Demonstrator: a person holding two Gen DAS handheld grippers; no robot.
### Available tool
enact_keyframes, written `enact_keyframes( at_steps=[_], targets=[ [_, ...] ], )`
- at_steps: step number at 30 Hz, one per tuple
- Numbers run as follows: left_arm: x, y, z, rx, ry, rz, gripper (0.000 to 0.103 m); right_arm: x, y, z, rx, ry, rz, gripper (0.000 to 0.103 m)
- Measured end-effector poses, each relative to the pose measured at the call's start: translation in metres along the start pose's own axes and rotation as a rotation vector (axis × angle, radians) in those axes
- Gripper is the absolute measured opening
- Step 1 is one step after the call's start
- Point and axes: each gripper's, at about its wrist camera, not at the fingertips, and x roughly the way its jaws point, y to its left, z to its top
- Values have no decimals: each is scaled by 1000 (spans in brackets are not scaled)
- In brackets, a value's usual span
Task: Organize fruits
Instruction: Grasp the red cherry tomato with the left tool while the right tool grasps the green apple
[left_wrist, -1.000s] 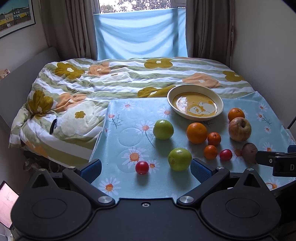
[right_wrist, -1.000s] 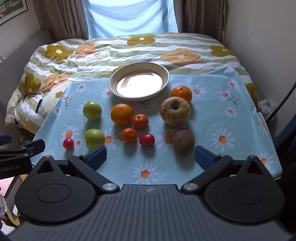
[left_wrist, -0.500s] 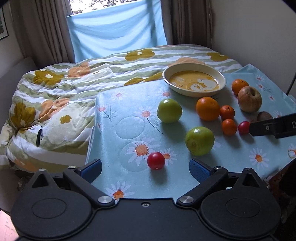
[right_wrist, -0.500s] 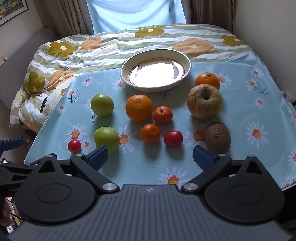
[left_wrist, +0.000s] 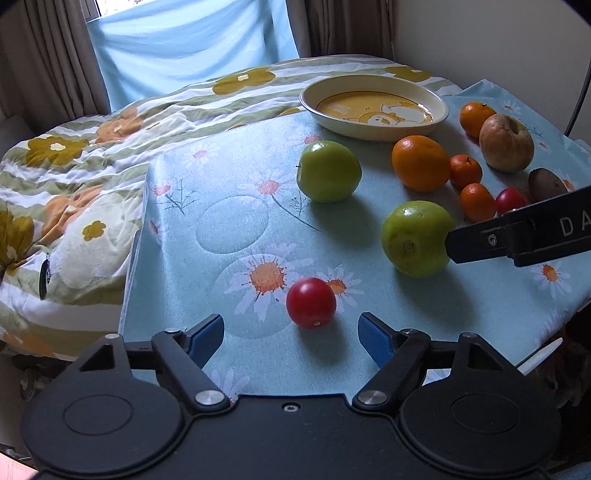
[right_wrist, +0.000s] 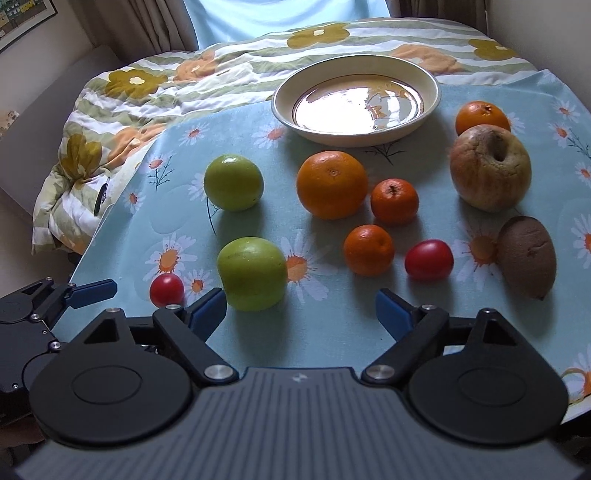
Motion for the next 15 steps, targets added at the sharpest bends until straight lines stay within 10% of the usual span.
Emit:
enact_keyframes(
  at_steps=[15],
  targets=[
    [16, -4, 8, 4, -9, -97, 38, 26, 14, 8, 18, 35, 61, 90]
  ],
)
